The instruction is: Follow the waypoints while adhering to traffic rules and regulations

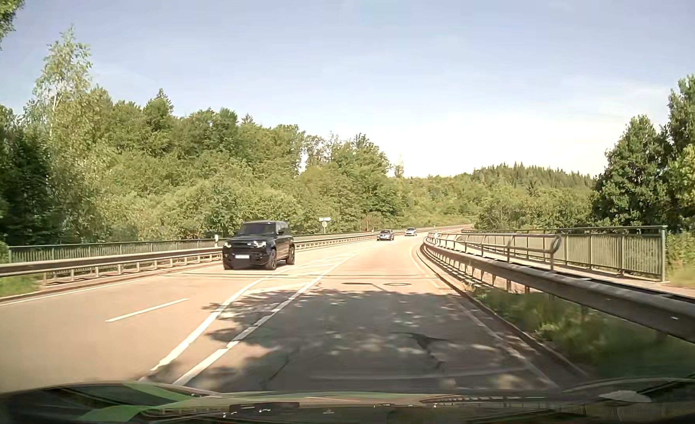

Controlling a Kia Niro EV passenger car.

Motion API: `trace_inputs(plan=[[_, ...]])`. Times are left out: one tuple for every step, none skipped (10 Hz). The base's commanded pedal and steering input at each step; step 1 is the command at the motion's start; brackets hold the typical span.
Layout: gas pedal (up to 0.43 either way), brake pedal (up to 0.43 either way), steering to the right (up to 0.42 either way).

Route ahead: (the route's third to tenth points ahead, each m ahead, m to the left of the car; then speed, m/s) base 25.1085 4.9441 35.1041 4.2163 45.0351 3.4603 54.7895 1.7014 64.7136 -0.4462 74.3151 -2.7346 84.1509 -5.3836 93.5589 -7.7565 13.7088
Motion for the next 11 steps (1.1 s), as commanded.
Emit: trace_inputs(plan=[[0.039, 0.000, 0.000], [0.039, 0.000, 0.000], [0.039, 0.000, 0.000], [0.039, 0.000, 0.000], [0.039, 0.000, 0.000], [0.039, 0.000, 0.001], [0.039, 0.000, 0.002], [0.039, 0.000, 0.005], [0.039, 0.000, 0.008], [0.039, 0.000, 0.010], [0.047, 0.000, 0.013]])
